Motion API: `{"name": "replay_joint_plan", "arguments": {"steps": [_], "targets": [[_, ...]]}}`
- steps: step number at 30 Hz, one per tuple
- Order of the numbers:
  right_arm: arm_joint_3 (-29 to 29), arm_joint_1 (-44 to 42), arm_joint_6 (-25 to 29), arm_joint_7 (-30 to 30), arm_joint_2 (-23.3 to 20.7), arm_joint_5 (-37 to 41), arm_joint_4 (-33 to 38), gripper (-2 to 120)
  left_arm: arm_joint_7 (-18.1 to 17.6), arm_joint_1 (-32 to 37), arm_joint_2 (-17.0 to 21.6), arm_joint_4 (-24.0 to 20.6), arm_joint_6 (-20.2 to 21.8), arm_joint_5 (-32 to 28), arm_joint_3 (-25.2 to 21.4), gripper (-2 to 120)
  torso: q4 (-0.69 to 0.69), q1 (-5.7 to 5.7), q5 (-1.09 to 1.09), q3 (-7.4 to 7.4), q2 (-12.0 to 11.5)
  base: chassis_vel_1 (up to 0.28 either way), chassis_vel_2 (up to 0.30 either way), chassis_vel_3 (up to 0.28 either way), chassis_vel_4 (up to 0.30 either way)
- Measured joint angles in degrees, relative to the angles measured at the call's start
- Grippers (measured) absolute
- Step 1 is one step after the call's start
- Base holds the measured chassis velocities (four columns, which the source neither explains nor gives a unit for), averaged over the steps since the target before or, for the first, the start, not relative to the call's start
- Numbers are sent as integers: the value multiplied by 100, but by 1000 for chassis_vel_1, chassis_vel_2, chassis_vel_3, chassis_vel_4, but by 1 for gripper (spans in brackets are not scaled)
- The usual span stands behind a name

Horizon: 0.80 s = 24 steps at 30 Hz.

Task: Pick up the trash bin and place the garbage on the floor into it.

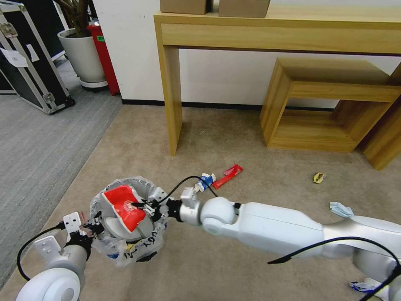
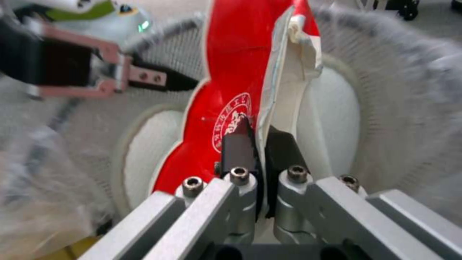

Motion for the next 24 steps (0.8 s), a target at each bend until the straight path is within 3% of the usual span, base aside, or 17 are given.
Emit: {"name": "replay_joint_plan", "arguments": {"steps": [5, 11, 12, 24], "targets": [[-85, 10, -4, 96, 251, -193, -293, 0, 0, -5, 74, 16, -12, -66, -50, 1, -1, 0, 1, 0, 0, 0, 0, 0, 0], [-100, 22, 23, 90, 261, -332, -354, 3, 0, -20, 116, 48, -19, -97, -64, 1, -1, 0, 2, 0, 0, 0, 0, 0, 0], [-98, 12, 71, 107, 219, -382, -353, 17, 23, -32, 123, 81, -22, -110, -59, 1, -1, 0, 1, 0, 0, 0, 0, 0, 0], [300, -100, 221, 88, -175, -321, 144, 58, -3, -94, 130, 240, -26, -107, -46, 1, -2, 0, 2, 0, 0, 0, 0, 0, 0]]}}
